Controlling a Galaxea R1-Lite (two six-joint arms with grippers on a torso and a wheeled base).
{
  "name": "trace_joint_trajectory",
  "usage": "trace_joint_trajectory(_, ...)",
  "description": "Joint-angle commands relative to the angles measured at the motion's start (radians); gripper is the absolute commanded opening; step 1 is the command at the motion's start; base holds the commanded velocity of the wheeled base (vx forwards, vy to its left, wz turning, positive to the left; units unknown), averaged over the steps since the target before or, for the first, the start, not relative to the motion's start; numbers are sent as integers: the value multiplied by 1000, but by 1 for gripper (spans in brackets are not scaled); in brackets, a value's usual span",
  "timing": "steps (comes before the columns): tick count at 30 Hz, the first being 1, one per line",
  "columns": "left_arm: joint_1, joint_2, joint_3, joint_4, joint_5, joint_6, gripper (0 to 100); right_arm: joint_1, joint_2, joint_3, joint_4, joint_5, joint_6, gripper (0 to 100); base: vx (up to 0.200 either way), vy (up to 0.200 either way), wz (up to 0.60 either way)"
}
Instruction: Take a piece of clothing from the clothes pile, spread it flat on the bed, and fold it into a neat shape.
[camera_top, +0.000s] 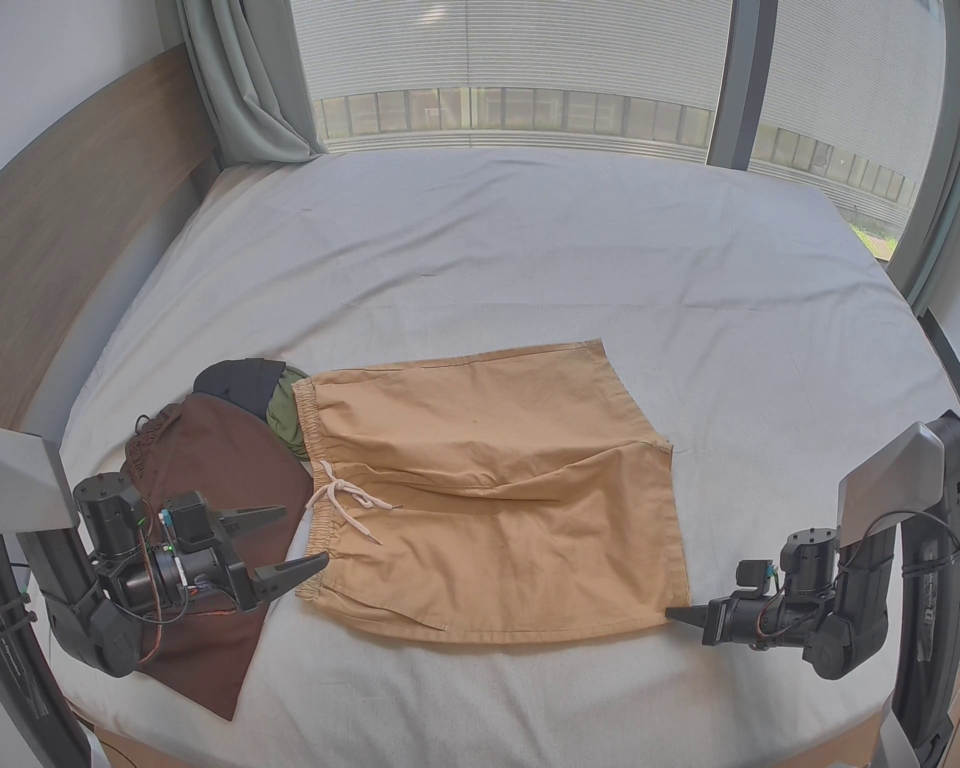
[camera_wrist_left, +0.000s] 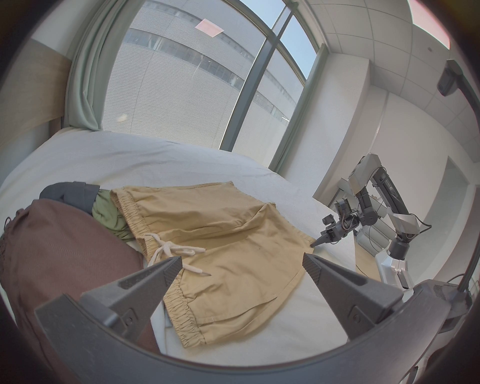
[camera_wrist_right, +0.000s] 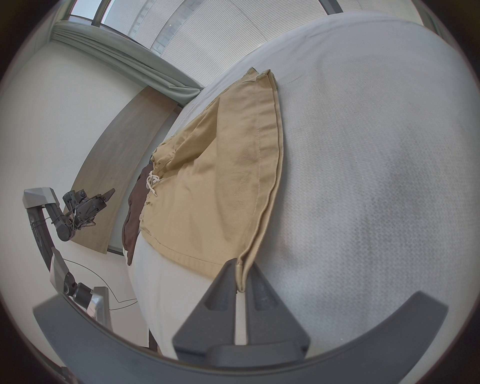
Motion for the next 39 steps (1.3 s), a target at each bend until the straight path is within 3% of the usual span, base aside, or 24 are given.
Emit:
trace_joint_trajectory(1, 26, 54, 2, 0, -10, -1, 100, -5, -1, 4, -1, 1, -7, 0, 0, 0, 0)
trace_joint_trajectory(7, 49, 101, 20, 0, -24, -13, 100, -2, -4, 4, -1, 1, -16, 0, 0, 0, 0)
trace_joint_trajectory(16, 69, 120, 39, 0, -27, -164, 100, 5, -3, 0, -2, -1, -14, 0, 0, 0, 0)
trace_joint_trajectory(39, 89, 308, -19, -2, -12, -170, 100, 5, -3, -8, -2, -10, -13, 0, 0, 0, 0)
